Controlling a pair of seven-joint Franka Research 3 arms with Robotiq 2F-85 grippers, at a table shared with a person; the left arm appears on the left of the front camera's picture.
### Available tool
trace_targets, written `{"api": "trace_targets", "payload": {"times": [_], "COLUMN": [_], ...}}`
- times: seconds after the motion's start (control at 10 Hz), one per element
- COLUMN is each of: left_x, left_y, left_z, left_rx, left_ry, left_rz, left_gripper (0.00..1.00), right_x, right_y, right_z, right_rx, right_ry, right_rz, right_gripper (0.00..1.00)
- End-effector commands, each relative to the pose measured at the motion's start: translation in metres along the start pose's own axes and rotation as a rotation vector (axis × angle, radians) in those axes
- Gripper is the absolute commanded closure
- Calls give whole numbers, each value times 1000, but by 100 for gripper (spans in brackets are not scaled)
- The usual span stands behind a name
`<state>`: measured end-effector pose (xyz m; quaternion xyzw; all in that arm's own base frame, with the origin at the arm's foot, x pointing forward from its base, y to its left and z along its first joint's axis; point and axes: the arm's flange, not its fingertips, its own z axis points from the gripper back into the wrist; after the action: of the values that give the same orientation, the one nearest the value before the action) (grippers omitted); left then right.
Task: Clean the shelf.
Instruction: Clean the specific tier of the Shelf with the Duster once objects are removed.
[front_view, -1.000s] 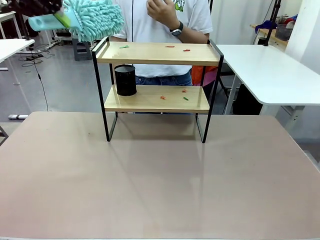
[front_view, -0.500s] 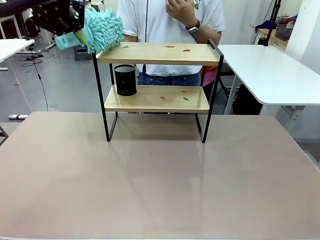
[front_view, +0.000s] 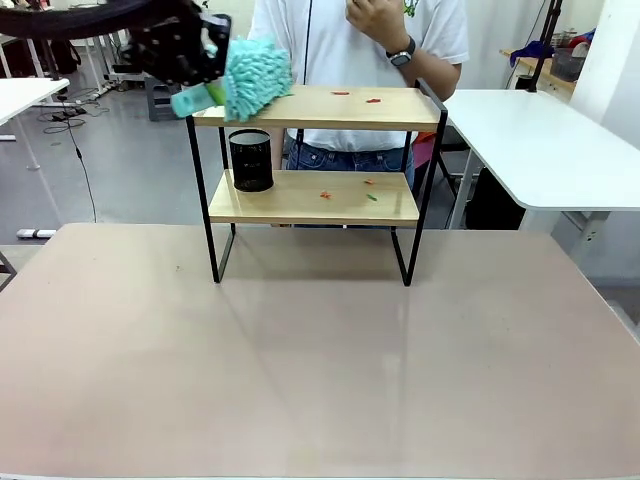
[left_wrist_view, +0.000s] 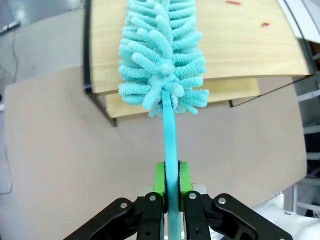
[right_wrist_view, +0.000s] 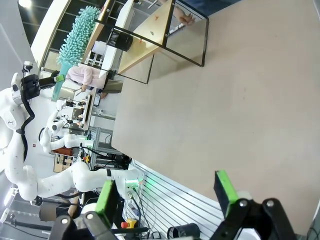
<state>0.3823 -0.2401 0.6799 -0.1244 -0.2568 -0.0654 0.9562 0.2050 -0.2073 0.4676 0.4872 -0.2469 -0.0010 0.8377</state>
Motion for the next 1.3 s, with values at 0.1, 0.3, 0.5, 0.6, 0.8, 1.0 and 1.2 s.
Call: {"api": "trace_targets", "payload": {"times": [0.1,0.3,0.5,0.6,0.8,1.0,1.2], "left_x": [12,15,19,18,14,9,5], "left_y": [-35,-51,-63,-67,-75,-82,-85], "left_z": [-17,-31,-36,-34,-30,-29,-28], "left_rx": [-66,-78,-96,-120,-202,-246,-284], "left_ry": [24,57,70,78,102,137,188], "left_rz": [-8,-27,-50,-66,-124,-171,-239], "left_gripper": [88,88,88,88,88,88,88], "right_x": [3,3,3,3,3,3,3], "right_y": [1,1,1,1,1,1,1], "right_z": [0,0,0,0,0,0,0], "right_rx": [13,13,13,13,13,13,13], "right_ry": [-17,-17,-17,-17,-17,-17,-17], "right_rz": [26,26,26,26,26,26,26], "right_gripper": [0,0,0,0,0,0,0]}}
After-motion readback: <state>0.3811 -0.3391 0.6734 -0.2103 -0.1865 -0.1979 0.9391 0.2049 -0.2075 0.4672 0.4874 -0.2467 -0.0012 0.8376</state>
